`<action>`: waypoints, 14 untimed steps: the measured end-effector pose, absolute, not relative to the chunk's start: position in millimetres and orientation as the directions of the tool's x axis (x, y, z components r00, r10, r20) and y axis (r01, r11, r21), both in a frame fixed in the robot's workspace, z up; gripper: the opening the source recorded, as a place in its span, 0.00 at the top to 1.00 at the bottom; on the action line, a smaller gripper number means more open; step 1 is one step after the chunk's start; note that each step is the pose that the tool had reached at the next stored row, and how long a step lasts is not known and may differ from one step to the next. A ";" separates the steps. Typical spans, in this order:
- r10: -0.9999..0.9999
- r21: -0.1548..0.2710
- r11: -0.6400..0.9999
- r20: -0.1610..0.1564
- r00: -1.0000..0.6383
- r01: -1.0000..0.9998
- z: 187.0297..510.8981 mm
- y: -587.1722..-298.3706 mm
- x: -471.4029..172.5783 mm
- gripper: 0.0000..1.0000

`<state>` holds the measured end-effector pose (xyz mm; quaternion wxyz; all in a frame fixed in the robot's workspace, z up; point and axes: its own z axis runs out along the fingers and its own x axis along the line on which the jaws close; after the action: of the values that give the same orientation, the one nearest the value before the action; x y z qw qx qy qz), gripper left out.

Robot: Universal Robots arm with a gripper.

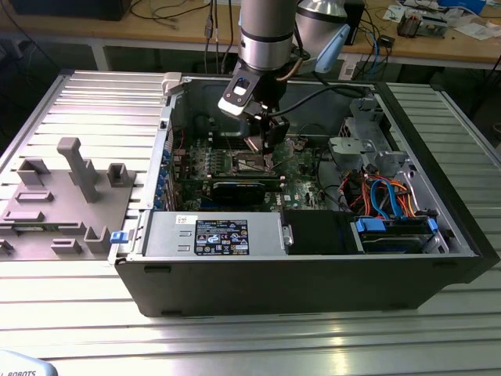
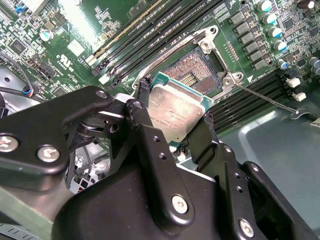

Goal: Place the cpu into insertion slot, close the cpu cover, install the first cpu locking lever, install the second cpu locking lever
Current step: 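Place the cpu into insertion slot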

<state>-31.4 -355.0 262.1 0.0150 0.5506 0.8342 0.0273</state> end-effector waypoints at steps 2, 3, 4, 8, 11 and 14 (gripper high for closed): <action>0.920 0.062 0.390 0.005 -0.391 0.919 262.1 -355.0 -31.4 0.45; 0.921 0.062 0.388 0.005 -0.389 0.920 262.0 -355.0 -31.4 0.45; 0.922 0.062 0.386 0.005 -0.387 0.920 262.0 -355.0 -31.5 0.45; 0.925 0.062 0.379 0.005 -0.380 0.923 261.8 -355.0 -31.5 0.45; 0.927 0.062 0.373 0.005 -0.374 0.926 261.7 -355.0 -31.4 0.45; 0.930 0.062 0.366 0.005 -0.367 0.928 261.5 -355.0 -31.4 0.45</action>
<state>-31.4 -355.0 261.5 0.0154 0.5623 0.8264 0.0271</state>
